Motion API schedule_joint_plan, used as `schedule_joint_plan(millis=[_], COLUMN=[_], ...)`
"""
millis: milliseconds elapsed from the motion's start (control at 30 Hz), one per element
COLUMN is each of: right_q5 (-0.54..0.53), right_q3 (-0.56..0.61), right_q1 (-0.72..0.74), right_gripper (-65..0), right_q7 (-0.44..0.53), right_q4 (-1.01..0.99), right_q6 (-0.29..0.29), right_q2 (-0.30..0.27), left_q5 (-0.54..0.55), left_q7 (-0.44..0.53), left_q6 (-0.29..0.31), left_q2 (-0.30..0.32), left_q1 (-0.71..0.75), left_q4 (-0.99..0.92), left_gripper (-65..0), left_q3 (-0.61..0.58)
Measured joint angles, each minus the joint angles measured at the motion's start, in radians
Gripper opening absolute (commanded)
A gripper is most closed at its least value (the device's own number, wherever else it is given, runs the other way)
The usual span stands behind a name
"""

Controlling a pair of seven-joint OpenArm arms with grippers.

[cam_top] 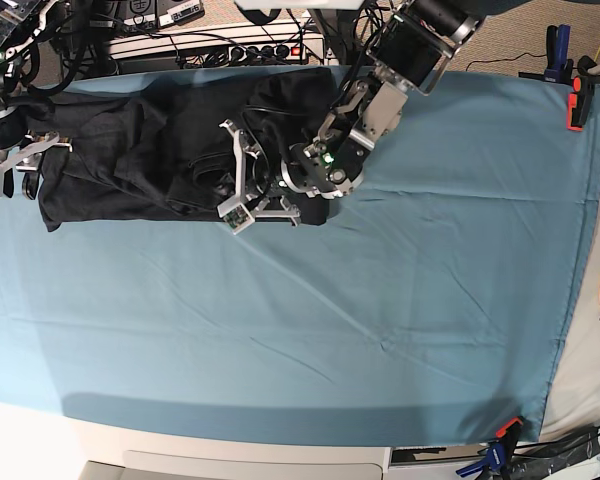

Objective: Fold the T-shirt properly
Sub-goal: 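Carry the held strip end over the shirt body toward the right gripper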

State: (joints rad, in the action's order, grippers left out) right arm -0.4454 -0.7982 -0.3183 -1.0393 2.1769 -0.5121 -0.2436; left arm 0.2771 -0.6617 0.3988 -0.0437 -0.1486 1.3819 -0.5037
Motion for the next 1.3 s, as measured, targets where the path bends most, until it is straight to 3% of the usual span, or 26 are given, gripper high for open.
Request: schedule_joint_plan(millis=[233, 400, 600, 733, 900, 1300], right_q5=[0.000, 0.000, 0.000, 0.000, 0.000, 0.000], right_q3=[0.000, 0.000, 0.000, 0.000, 0.000, 0.000], right_q1=[0.000, 0.000, 0.000, 0.000, 0.000, 0.000], right_gripper=[-42.9, -42.9, -42.9, -42.9, -42.9, -42.9], right_q7=[0.000, 0.000, 0.000, 0.000, 0.000, 0.000], right_q4=[0.000, 0.000, 0.000, 0.000, 0.000, 0.000], right_q6=[0.000, 0.000, 0.000, 0.000, 0.000, 0.000], right_q2=[0.000, 0.000, 0.000, 0.000, 0.000, 0.000], left_q5=[0.116, 0.138, 0.123, 0.024, -0.086, -0.079], left_q7=[-0.218, -0.278, -0.416, -0.372, -0.262, -0.250], left_q6=[-0.004, -0.002, 0.069, 0.065, 0.010, -0.010], left_q2=[0.008, 0.008, 0.013, 0.040, 0.074, 0.074], left_q1=[-0.055, -0.065, -0.064, -0.065, -0.064, -0.064], left_q4=[0.058, 0.090, 0.090, 0.090, 0.092, 0.092], left_gripper=[-65.0, -65.0, -65.0, -65.0, -65.0, -65.0], left_q3=[0.001, 0.001, 0.001, 0.001, 0.000, 0.000])
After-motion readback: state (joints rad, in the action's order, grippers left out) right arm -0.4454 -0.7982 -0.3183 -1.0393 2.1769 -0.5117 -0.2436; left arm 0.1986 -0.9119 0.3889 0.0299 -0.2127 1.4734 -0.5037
